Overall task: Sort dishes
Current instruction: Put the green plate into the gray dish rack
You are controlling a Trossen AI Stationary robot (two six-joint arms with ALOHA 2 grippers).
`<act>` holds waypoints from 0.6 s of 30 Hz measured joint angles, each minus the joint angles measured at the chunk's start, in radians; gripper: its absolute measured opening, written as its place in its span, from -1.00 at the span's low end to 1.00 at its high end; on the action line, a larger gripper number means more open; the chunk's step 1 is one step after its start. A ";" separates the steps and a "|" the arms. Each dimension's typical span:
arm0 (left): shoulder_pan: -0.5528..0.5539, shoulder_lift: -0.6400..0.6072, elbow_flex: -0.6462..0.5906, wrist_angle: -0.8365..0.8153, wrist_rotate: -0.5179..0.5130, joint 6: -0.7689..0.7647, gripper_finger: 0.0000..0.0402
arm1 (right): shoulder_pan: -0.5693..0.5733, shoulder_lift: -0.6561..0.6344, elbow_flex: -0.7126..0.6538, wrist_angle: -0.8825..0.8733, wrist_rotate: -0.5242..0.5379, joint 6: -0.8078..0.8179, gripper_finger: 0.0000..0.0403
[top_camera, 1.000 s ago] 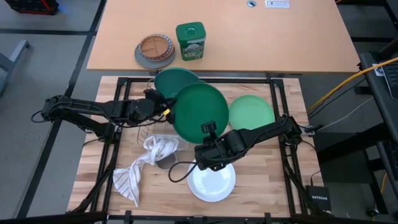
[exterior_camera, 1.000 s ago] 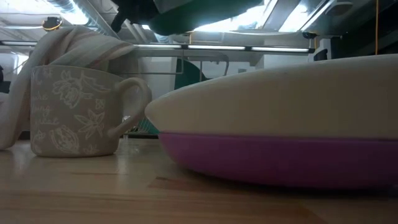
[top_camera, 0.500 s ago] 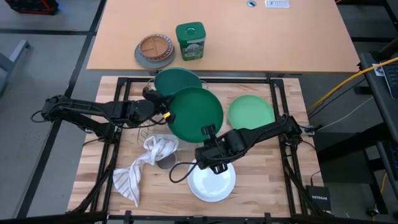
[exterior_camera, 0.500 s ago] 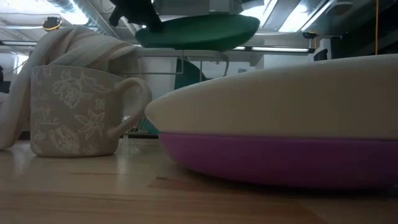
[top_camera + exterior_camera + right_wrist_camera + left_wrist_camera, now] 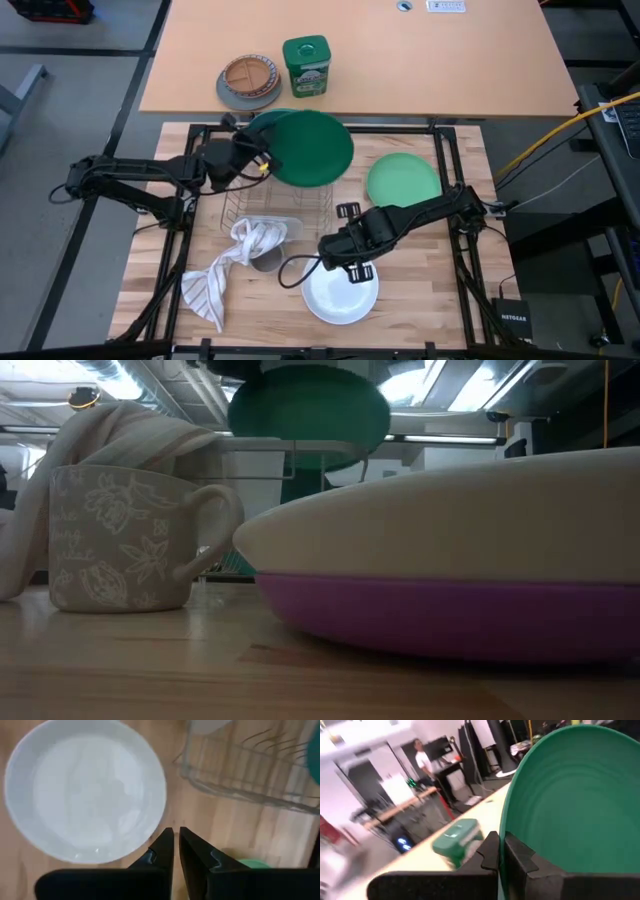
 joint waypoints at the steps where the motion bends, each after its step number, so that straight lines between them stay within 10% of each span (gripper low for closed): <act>1: 0.010 0.000 0.000 -0.001 0.000 0.037 -1.00 | 0.000 -0.001 -0.005 -0.003 -0.007 0.000 -0.84; 18: 0.208 0.000 0.000 -0.027 0.048 0.420 -1.00 | -0.128 -0.111 -0.094 -0.002 0.016 -0.078 -0.84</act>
